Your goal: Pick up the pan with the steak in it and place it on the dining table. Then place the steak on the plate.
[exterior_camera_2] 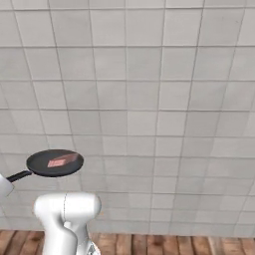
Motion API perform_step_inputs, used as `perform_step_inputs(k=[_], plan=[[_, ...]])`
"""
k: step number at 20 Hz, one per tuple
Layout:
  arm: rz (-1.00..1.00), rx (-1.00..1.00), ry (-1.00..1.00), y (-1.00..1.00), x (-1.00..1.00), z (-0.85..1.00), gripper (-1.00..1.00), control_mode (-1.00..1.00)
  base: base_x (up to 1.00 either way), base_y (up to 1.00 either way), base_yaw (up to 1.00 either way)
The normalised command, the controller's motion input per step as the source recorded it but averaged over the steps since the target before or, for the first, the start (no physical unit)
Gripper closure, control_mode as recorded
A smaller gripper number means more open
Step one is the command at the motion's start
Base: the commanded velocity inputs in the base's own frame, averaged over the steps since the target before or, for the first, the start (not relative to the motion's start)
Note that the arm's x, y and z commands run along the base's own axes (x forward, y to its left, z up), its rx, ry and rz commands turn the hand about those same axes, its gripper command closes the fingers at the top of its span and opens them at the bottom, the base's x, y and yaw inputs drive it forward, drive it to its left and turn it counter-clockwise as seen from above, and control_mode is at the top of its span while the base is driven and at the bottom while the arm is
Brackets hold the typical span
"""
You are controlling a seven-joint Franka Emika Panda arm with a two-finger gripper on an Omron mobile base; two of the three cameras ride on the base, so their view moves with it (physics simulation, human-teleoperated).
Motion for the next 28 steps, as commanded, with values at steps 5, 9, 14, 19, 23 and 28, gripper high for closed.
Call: perform_step_inputs(k=[5,9,14,19,23,28], plan=[[0.0,0.0,0.0,0.0,0.0,0.0,1.0,1.0,0.43,0.0,0.39],[0.0,0.0,0.0,0.0,0.0,0.0,1.0,1.0,0.01,0.0,0.49],[0.0,0.0,0.0,0.0,0.0,0.0,1.0,1.0,0.0,0.0,0.5],[0.0,0.0,0.0,0.0,0.0,0.0,1.0,1.0,0.0,0.0,0.5],[0.0,0.0,0.0,0.0,0.0,0.0,1.0,1.0,0.0,0.0,0.5],[0.0,0.0,0.0,0.0,0.0,0.0,1.0,1.0,0.0,0.0,0.5]])
